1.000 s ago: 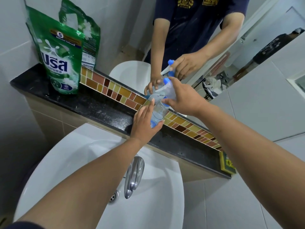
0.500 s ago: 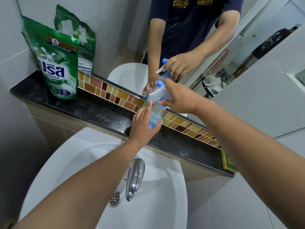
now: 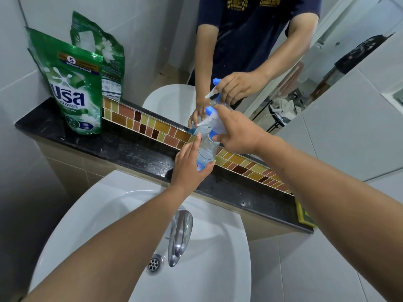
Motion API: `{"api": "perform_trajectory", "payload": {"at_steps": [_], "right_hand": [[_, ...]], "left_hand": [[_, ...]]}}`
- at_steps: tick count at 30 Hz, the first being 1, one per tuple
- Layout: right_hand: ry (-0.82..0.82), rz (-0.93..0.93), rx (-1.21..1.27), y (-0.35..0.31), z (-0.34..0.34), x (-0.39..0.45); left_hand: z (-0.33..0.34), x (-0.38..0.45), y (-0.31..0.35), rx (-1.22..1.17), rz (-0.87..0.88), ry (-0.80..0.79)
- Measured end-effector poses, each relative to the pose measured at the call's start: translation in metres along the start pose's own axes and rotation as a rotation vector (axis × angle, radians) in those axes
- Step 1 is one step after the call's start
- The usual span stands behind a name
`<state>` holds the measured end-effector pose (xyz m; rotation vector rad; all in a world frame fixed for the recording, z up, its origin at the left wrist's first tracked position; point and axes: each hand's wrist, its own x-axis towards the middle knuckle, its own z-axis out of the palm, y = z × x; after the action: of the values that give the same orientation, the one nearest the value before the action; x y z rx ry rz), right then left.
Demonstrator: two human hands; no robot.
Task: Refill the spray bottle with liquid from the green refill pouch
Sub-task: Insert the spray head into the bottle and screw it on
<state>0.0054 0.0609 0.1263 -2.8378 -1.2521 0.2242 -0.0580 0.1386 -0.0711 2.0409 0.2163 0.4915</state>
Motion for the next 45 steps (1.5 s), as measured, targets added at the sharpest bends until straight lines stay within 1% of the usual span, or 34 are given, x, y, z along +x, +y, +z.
{"api": "perform_trajectory", "payload": {"at_steps": [3, 6, 10, 12, 14, 16, 17, 18, 20, 21, 22, 25, 28, 32, 36, 39, 45], "right_hand": [[0.061, 0.021, 0.013, 0.003, 0.006, 0.000], [0.095, 0.023, 0.027, 0.007, 0.010, 0.002], [0.108, 0.016, 0.166, 0.014, 0.014, -0.005], [0.175, 0.027, 0.283, 0.019, 0.021, -0.013], [0.305, 0.126, 0.465, 0.022, 0.040, -0.025], [0.387, 0.301, 0.652, 0.025, 0.067, -0.036], [0.380, 0.375, 0.707, 0.025, 0.081, -0.040], [0.331, 0.420, 0.733, 0.024, 0.094, -0.041], [0.196, 0.426, 0.769, 0.019, 0.116, -0.041], [0.165, 0.420, 0.789, 0.016, 0.124, -0.040], [0.164, 0.418, 0.812, 0.014, 0.131, -0.037], [0.240, 0.437, 0.867, 0.014, 0.142, -0.034], [0.246, 0.406, 0.936, 0.020, 0.144, -0.042], [0.270, 0.357, 0.950, 0.040, 0.128, -0.068], [0.288, 0.360, 0.902, 0.086, 0.108, -0.110], [0.300, 0.419, 0.930, 0.127, 0.103, -0.140], [0.323, 0.511, 1.066, 0.194, 0.113, -0.174]], "left_hand": [[0.000, 0.001, 0.000, 0.002, -0.004, -0.007], [-0.003, 0.003, -0.002, 0.024, -0.044, -0.072], [-0.017, 0.007, -0.004, 0.071, -0.053, -0.205], [-0.027, 0.009, -0.010, 0.092, 0.002, -0.261], [-0.038, 0.010, -0.019, 0.104, 0.027, -0.306], [-0.047, 0.011, -0.024, 0.042, -0.024, -0.345], [-0.051, 0.011, -0.027, 0.014, -0.047, -0.365], [-0.055, 0.013, -0.027, -0.012, -0.062, -0.382], [-0.059, 0.016, -0.027, -0.062, -0.084, -0.402], [-0.060, 0.019, -0.026, -0.092, -0.097, -0.407], [-0.061, 0.021, -0.024, -0.123, -0.117, -0.405], [-0.061, 0.028, -0.019, -0.221, -0.194, -0.379], [-0.058, 0.031, -0.017, -0.247, -0.229, -0.355], [-0.043, 0.028, 0.003, -0.184, -0.183, -0.326], [-0.001, 0.025, 0.050, -0.244, -0.170, -0.350], [0.042, 0.023, 0.078, -0.284, -0.164, -0.363], [0.119, 0.018, 0.111, -0.227, -0.176, -0.358]]}}
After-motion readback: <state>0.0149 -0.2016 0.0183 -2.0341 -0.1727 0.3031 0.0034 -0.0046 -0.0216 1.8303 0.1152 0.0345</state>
